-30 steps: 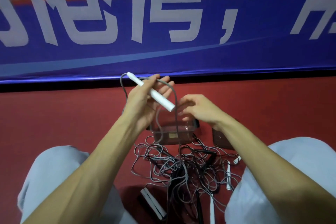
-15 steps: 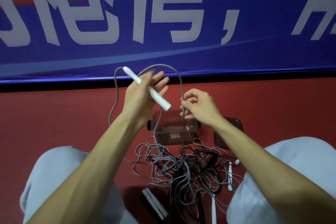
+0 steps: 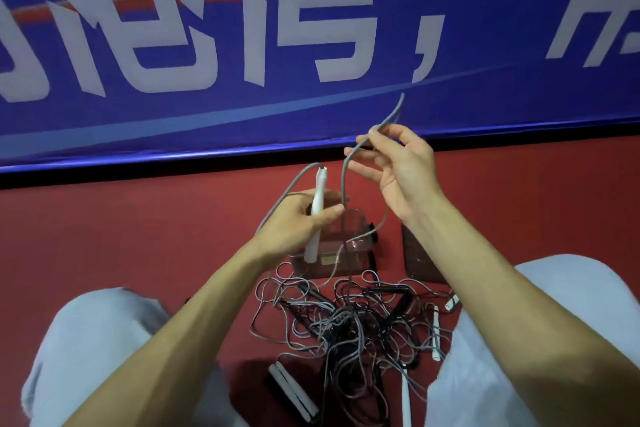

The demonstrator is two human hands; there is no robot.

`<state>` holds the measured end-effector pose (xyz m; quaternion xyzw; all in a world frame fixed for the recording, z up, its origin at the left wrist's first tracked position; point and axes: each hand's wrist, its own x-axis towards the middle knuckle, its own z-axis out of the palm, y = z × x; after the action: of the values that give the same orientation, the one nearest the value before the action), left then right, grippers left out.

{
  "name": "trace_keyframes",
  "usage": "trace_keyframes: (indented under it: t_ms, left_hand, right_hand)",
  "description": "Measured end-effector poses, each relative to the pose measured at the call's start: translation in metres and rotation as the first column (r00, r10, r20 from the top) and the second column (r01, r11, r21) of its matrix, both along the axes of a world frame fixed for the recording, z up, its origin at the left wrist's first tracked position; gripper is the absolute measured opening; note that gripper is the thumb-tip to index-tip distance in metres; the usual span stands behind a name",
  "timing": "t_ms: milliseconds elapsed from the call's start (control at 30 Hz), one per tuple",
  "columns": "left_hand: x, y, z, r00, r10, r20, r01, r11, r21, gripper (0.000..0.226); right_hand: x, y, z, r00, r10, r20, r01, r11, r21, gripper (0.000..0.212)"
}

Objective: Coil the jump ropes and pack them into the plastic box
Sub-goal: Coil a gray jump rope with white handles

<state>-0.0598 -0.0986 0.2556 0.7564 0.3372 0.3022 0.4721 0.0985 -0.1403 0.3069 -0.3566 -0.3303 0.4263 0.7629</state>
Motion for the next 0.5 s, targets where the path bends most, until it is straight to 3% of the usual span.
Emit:
trace_keyframes:
  t_ms: [200,300,400,500]
  left_hand:
    - [0.007,-0.007,0.000,0.999,0.008,0.042,-0.006,0.999,-0.042,0.009]
    - [0.008,-0.011,0.004,0.982,0.083,0.170,-0.052,0.982,-0.181,0.005]
    - [0.006,-0.007,0.008,0.913,0.226,0.338,-0.097,0.928,-0.359,0.005]
    - [0.002,-0.002,0.016,0.852,0.300,0.429,-0.088,0.890,-0.447,0.004]
  right_hand:
    - [0.007,0.003,-0.008,0.992,0.006,-0.124,-0.012,0.999,-0.044,0.008]
    - [0.009,0.004,-0.009,0.994,-0.022,-0.102,0.013,0.996,-0.085,0.005]
    - [0.009,0.003,-0.011,0.999,-0.018,0.036,0.024,0.983,-0.183,0.006]
    - [0.004,0.001,-0.017,0.954,0.134,0.267,-0.041,0.944,-0.328,0.008]
